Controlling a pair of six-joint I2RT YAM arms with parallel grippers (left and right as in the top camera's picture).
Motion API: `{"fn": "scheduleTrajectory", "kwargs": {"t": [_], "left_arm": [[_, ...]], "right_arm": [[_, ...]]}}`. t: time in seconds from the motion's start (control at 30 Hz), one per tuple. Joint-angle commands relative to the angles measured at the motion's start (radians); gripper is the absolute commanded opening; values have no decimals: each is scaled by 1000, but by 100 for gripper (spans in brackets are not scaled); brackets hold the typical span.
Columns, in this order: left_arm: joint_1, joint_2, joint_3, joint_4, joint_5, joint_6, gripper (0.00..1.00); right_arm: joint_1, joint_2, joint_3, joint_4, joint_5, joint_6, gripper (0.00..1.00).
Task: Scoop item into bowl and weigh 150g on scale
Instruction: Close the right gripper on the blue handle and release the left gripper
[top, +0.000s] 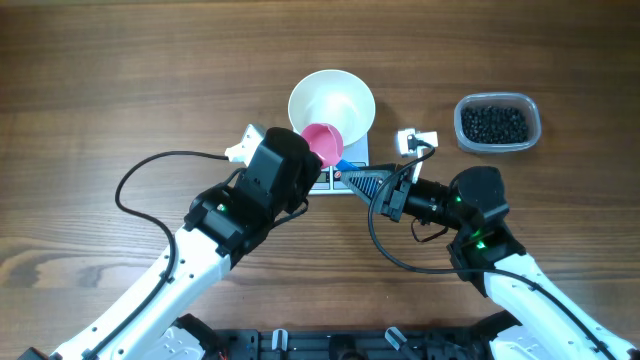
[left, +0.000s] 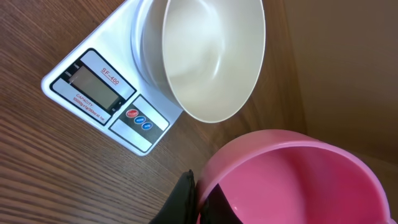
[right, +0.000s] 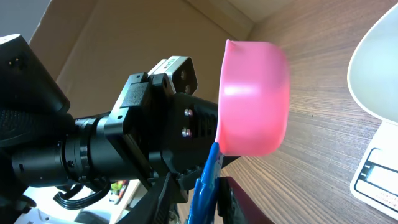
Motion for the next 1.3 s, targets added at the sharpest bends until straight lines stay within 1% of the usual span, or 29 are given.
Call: {"fn": "scheduleTrajectory", "kwargs": {"t": [0.0,0.2,0.43,0.57,0.77,0.93,1.23,1.27], "left_arm": [[-1,8,3,-12,-25,50,4],[-1,8,3,-12,-26,49,4],[-1,8,3,-12,-26,50,4],[-1,8,3,-12,-26,50,4],[-1,8,3,-12,-25,50,4],[-1,8,3,-12,-25,65,4],[-1,8,3,-15,-25,76,4],[-1,8,3,-15,-25,76,4]], "right_arm": [[5,-1,18,17,2,-18,27],[5,-1,18,17,-3,-18,24],[5,-1,18,17,-10,-18,24],[5,-1,18,17,-10,-18,20],[5,-1,18,17,-9,-18,20],[5,-1,18,17,2,-18,24],[5,-1,18,17,2,-18,23],[5,-1,18,17,2,-18,21]]}}
